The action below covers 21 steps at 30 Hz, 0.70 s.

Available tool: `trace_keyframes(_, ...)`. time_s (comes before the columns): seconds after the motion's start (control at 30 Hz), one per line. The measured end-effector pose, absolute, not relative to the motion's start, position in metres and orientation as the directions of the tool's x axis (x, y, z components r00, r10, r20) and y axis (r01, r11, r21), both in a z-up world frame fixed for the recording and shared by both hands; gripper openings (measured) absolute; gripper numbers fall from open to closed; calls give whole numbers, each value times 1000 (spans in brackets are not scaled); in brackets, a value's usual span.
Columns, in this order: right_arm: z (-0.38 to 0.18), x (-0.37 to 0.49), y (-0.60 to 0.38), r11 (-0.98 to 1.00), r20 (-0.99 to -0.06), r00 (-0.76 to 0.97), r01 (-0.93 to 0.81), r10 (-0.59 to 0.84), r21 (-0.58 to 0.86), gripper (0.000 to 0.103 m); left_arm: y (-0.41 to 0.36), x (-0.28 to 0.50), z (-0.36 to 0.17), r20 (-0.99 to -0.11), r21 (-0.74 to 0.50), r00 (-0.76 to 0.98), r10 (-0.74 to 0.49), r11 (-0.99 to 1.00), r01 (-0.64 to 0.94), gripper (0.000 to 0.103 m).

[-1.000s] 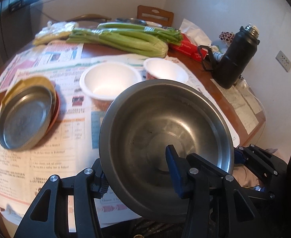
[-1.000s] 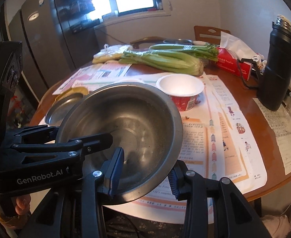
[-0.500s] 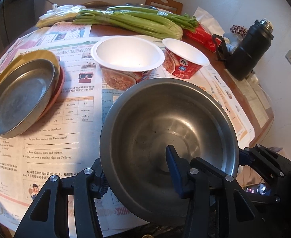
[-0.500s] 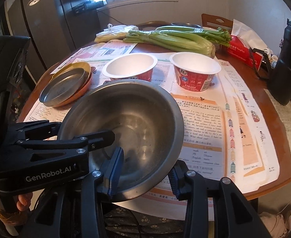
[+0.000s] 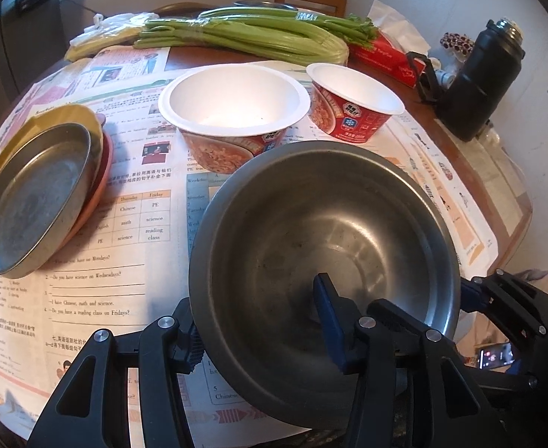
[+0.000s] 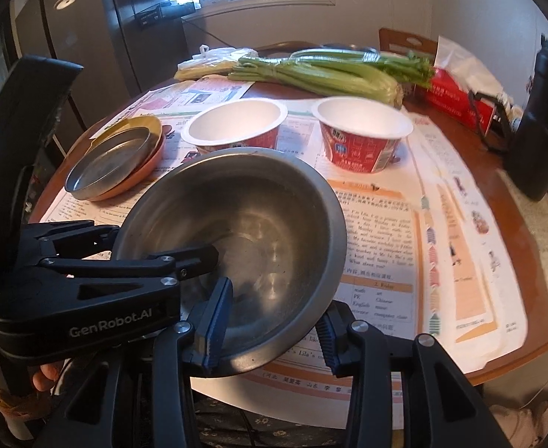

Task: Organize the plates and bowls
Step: 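Lift the steel bowl with the left tool and carry it across the table, then lower the steel bowl onto the newspaper and open the left tool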

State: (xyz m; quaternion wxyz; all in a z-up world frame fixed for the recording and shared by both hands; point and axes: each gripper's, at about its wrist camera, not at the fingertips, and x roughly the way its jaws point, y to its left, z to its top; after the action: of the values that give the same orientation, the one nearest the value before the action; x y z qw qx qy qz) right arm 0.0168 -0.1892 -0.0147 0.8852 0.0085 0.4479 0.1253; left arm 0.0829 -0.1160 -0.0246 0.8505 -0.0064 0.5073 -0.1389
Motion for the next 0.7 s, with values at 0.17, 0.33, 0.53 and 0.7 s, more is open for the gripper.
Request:
trace_keyframes(0.17, -19, 20, -195, 959, -790, 550, -223, 273, 176, 43, -115, 85, -26, -862, -161, 442, -247, 962, 222, 53)
trace_keyframes(0.33, -22, 20, -196, 950, -787, 536, -229, 306, 214, 43, -109, 84, -26, -861, -175, 441, -254, 961, 213, 53)
trace_keyframes(0.53, -16, 19, -201, 945, -763, 559, -228, 324, 234, 43, -100, 79, -16, -843, -162, 481, -239, 967, 197, 53)
trace_keyframes(0.7, -11, 18, -206, 951, -752, 583, -209, 308, 228, 43, -96, 74, -5, -824, -141, 520, -224, 971, 194, 54)
